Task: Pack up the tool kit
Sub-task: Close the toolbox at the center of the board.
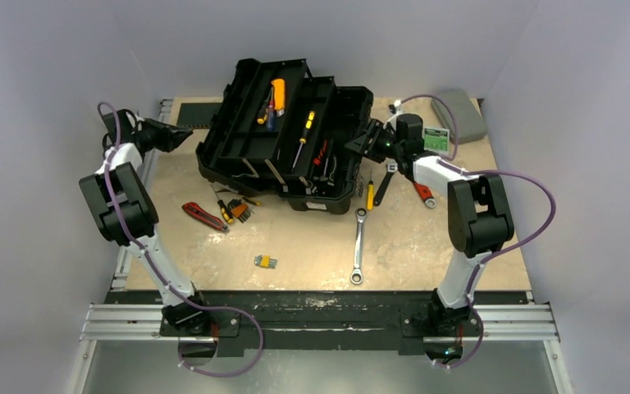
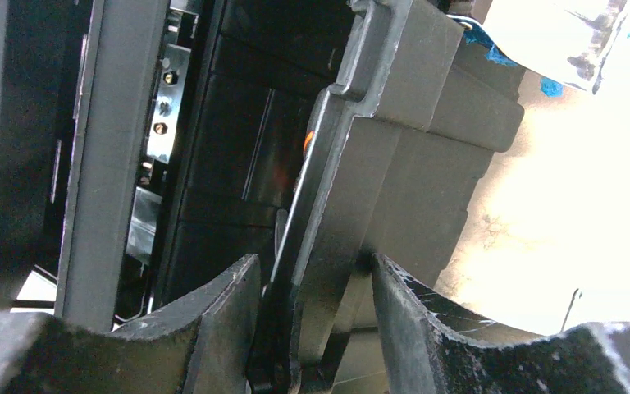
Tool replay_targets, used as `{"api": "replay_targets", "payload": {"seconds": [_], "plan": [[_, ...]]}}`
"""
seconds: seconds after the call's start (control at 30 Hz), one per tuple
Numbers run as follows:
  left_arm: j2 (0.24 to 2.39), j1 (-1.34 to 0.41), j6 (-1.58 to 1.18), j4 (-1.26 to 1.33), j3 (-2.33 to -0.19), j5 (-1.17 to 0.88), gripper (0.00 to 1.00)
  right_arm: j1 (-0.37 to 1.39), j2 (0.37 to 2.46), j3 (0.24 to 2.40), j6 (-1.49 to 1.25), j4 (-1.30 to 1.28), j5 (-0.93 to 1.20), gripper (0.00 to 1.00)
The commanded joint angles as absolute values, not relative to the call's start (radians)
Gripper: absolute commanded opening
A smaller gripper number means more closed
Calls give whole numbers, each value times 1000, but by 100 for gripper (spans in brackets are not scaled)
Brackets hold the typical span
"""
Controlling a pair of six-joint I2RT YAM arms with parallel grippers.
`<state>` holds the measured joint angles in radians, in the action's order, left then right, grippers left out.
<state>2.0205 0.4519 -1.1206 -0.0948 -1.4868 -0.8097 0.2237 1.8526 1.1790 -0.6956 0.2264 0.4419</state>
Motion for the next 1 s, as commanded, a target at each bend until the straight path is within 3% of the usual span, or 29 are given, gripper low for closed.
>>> {"api": "replay_targets", "payload": {"seconds": [0.0, 0.67, 0.97], "plan": [[2056, 459, -1050, -124, -1488, -812, 9, 226, 1873, 1160, -677, 249, 450, 49], [2274, 336, -933, -330, -1646, -935, 9, 227, 1859, 1158, -661, 247, 463, 49], [2230, 288, -1216, 26, -1561, -1099, 6, 226, 1879, 1174, -657, 218, 462, 48]]}}
